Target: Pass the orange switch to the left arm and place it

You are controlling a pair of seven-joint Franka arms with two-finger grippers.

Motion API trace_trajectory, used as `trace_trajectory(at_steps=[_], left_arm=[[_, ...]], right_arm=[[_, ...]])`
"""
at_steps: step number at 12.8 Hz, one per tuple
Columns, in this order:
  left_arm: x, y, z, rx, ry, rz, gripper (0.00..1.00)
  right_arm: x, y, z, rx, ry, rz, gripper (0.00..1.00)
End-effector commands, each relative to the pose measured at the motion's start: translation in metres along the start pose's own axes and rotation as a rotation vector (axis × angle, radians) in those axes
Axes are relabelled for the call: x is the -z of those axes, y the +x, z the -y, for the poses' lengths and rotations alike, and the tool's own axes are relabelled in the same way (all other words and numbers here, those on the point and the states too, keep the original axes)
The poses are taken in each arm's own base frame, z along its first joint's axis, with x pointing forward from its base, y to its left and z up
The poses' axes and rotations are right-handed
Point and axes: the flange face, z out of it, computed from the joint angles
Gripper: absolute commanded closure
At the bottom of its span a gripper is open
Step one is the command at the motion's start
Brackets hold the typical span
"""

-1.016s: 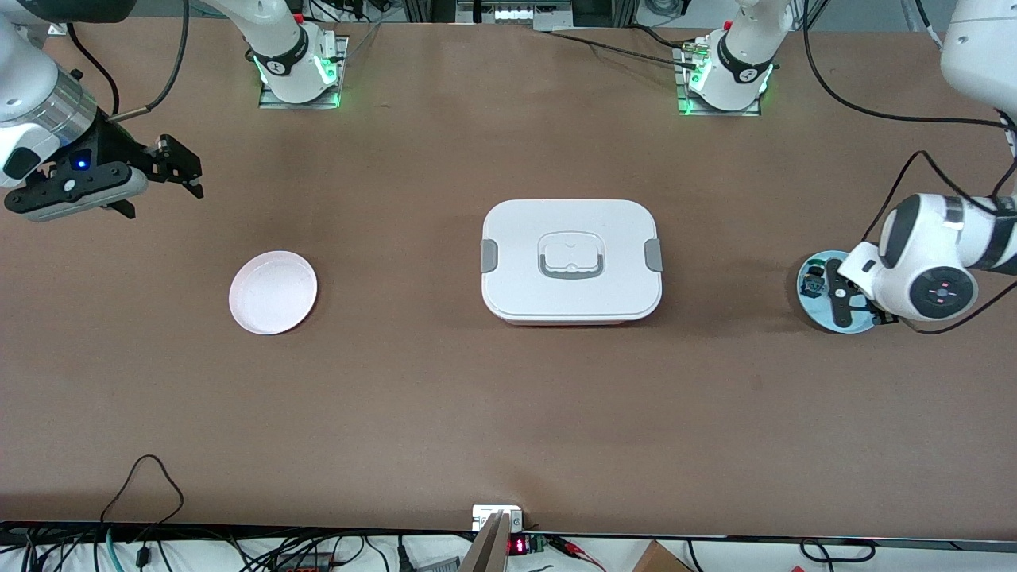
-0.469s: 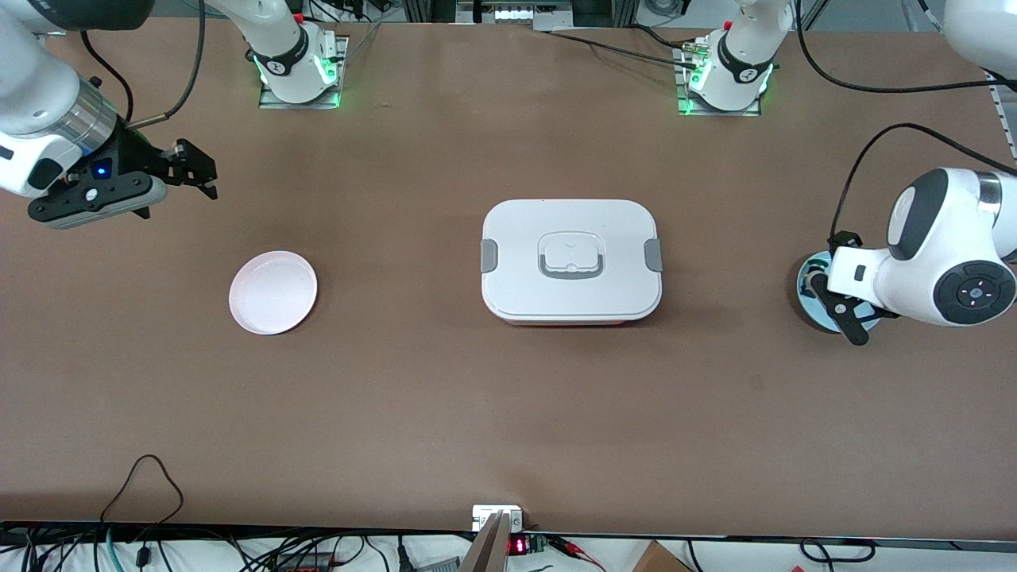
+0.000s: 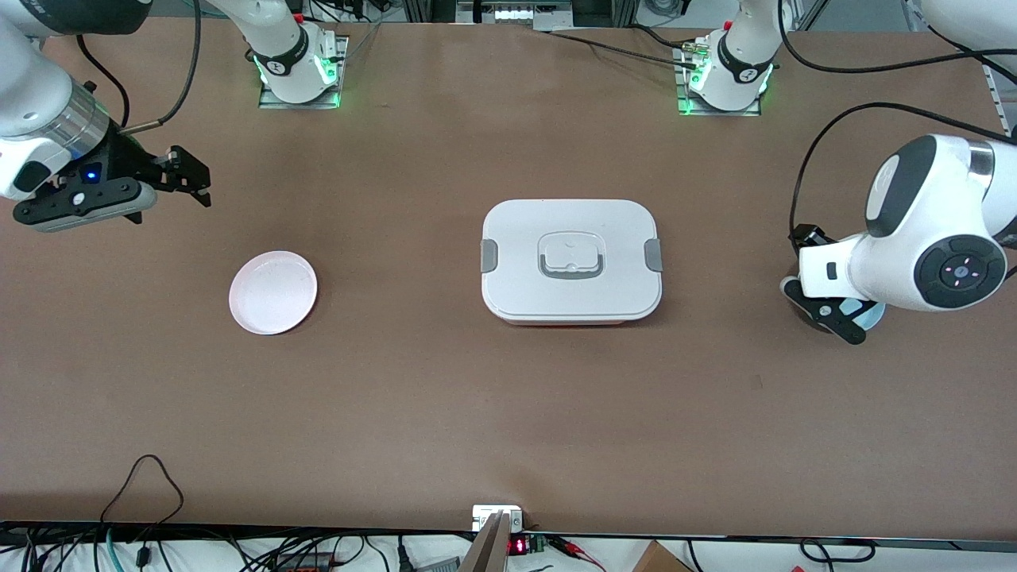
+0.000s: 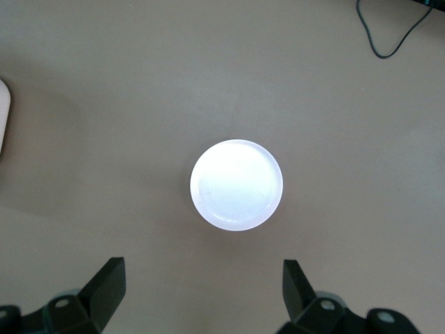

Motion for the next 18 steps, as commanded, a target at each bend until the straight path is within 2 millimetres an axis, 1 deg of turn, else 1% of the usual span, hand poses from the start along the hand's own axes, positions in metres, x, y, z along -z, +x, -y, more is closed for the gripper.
trace_trajectory(at_steps=[1, 2, 3, 4, 5, 6, 7, 8, 9, 10, 11, 13, 15, 16, 18], left_arm=[[0.04, -0.036, -0.002, 0.251, -0.009, -0.096, 0.0], [0.059, -0.052, -0.006, 0.401, -0.039, -0.147, 0.0], [0.069, -0.064, -0.011, 0.52, -0.07, -0.194, 0.0], [0.086, -0.082, -0.018, 0.601, -0.074, -0.277, 0.0], [0.094, -0.1, -0.025, 0.622, -0.075, -0.35, 0.0], [0.095, -0.113, -0.036, 0.641, -0.12, -0.395, 0.0], [0.088, -0.119, -0.039, 0.667, -0.155, -0.438, 0.0], [0.086, -0.127, -0.031, 0.679, -0.153, -0.478, 0.0], [0.086, -0.126, -0.036, 0.668, -0.149, -0.478, 0.0], [0.092, -0.127, -0.046, 0.65, -0.131, -0.483, 0.0], [0.092, -0.128, -0.05, 0.639, -0.099, -0.461, 0.0], [0.091, -0.128, -0.065, 0.595, -0.008, -0.384, 0.0], [0.089, -0.131, -0.068, 0.582, -0.007, -0.35, 0.0], [0.092, -0.132, -0.065, 0.589, -0.016, -0.354, 0.0], [0.095, -0.13, -0.067, 0.594, -0.017, -0.359, 0.0]], right_arm=[[0.004, 0.006, 0.002, 0.01, -0.012, -0.013, 0.0], [0.005, 0.007, 0.004, 0.015, -0.013, -0.019, 0.0], [0.006, 0.007, 0.005, 0.016, -0.014, -0.024, 0.0], [0.007, 0.008, 0.005, 0.016, -0.017, -0.033, 0.0], [0.007, 0.008, 0.005, 0.018, -0.017, -0.036, 0.0], [0.006, 0.009, 0.005, 0.018, -0.016, -0.037, 0.0], [0.006, 0.009, 0.006, 0.021, -0.016, -0.039, 0.0], [0.007, 0.01, 0.006, 0.021, -0.016, -0.041, 0.0], [0.006, 0.01, 0.005, 0.016, -0.015, -0.042, 0.0], [0.008, 0.012, 0.003, 0.013, -0.019, -0.057, 0.0], [0.007, 0.011, -0.001, 0.008, -0.02, -0.054, 0.0], [-0.002, 0.015, -0.007, 0.001, -0.02, -0.043, 0.0], [-0.003, 0.016, -0.007, 0.001, -0.021, -0.049, 0.0], [-0.002, 0.016, -0.004, 0.005, -0.02, -0.046, 0.0], [0.0, 0.014, 0.0, -0.006, -0.015, -0.039, 0.0]])
